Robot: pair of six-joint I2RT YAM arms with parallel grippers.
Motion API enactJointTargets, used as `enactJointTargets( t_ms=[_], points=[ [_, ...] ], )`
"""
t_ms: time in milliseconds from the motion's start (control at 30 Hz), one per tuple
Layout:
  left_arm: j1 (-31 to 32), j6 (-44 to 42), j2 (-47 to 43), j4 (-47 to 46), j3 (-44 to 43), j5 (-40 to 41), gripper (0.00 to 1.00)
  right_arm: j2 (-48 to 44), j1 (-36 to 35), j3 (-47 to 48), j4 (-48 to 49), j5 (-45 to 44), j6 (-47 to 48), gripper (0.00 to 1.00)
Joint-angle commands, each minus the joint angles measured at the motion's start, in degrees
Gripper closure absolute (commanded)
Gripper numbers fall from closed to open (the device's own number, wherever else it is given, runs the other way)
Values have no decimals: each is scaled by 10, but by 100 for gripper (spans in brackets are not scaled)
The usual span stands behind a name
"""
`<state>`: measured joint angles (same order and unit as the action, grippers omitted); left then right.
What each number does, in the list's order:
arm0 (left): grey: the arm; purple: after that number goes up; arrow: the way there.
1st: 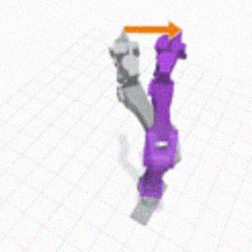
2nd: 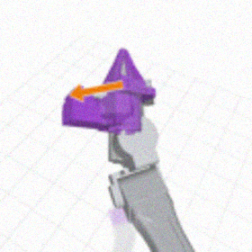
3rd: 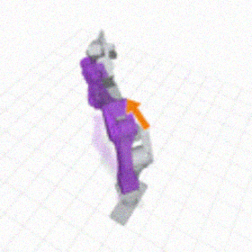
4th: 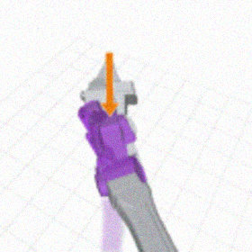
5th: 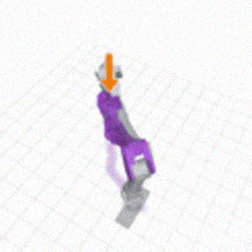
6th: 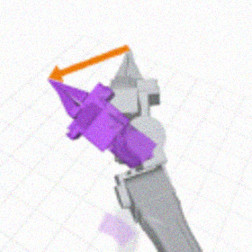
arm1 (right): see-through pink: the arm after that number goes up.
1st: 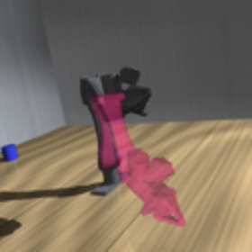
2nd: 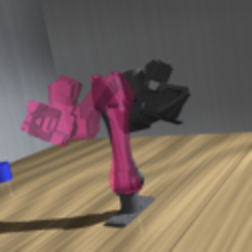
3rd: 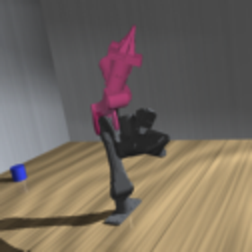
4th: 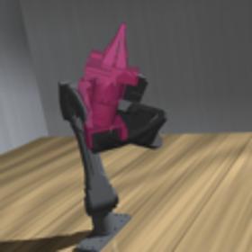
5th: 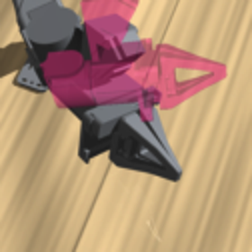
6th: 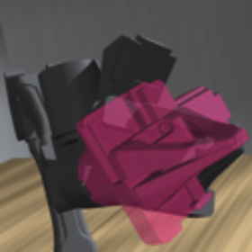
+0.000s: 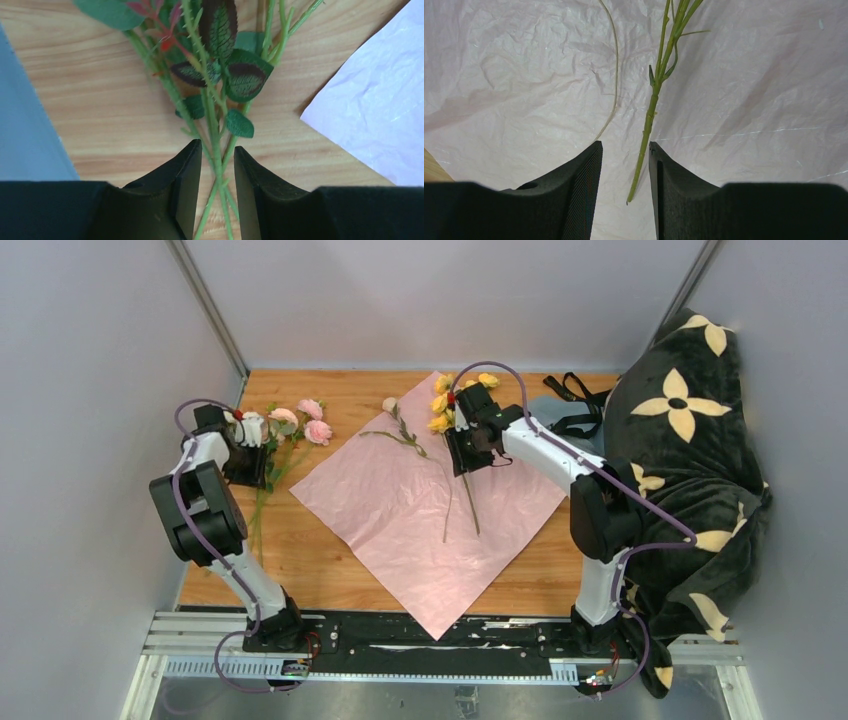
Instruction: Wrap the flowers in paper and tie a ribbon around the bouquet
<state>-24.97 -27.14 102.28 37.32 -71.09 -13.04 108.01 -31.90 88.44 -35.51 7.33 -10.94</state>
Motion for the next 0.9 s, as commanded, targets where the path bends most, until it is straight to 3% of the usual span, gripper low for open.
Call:
enactJointTargets(
  t_ms=[0, 367, 467, 500, 667, 867],
  points=[
    [4, 24, 25, -13, -16, 14, 63, 3, -6, 6, -24, -20, -1, 57],
    [12, 30, 73, -21, -25, 54, 76, 1, -6, 0, -27, -29, 7, 57],
    [12, 35, 78, -18, -31, 61, 100, 2, -6, 2, -28, -28, 8, 57],
    [12, 38, 73, -10, -34, 55, 100, 1, -6, 3, -28, -27, 8, 57],
    [4, 76, -49, -12, -28, -18, 100, -18, -6, 9, -32, -33, 13, 57],
    [-2, 110, -176, -6, -87, -25, 100, -72, -9, 10, -19, -34, 25, 57]
  ],
)
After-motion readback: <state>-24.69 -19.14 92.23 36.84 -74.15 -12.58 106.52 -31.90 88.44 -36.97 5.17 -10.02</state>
